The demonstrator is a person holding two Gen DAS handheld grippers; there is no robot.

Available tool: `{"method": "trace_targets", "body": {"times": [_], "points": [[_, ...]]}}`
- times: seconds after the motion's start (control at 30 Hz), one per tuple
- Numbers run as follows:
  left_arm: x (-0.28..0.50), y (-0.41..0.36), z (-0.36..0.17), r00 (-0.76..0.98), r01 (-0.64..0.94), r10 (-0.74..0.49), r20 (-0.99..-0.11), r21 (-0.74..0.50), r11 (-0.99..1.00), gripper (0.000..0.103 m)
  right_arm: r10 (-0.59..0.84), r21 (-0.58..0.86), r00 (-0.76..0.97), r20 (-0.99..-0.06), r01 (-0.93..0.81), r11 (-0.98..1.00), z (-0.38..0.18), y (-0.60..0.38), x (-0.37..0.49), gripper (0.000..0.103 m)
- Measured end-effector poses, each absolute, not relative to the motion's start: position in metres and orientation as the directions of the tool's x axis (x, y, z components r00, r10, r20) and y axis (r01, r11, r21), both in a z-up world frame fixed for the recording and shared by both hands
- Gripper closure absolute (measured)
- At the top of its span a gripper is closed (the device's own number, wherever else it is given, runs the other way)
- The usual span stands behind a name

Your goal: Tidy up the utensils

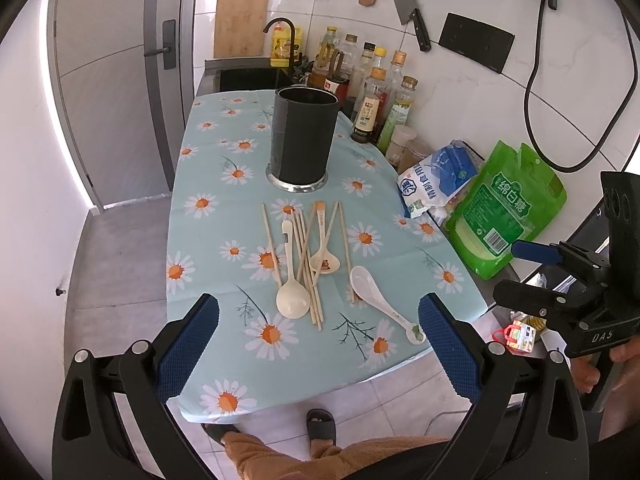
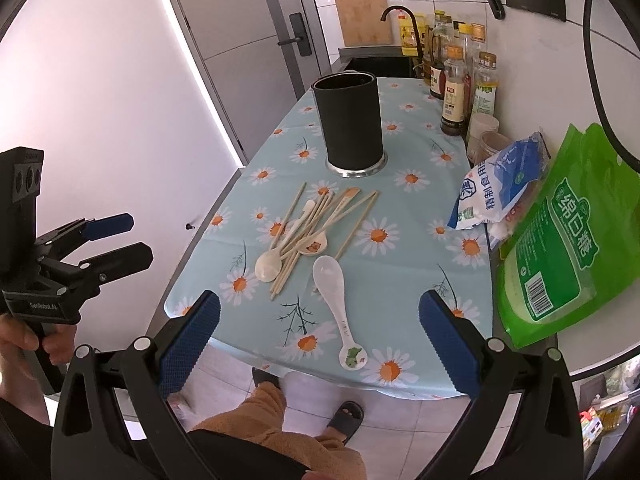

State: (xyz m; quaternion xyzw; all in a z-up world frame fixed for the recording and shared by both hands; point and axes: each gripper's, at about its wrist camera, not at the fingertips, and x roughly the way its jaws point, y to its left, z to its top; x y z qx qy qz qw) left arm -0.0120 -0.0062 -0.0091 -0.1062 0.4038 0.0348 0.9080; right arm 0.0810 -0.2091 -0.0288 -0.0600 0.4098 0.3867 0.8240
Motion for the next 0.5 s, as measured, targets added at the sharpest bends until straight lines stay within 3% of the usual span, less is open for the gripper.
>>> {"method": "trace_targets", "body": {"times": [0.5], "points": [[-0.0133, -0.0006, -0.0029, 0.681, -0.174, -0.012, -0.732, -0.177, 0.969, 0.006, 0.590, 0.224, 0.353, -0.727, -0.690, 0.688, -0.0320, -0.2097, 0.0833, 0.004]]}}
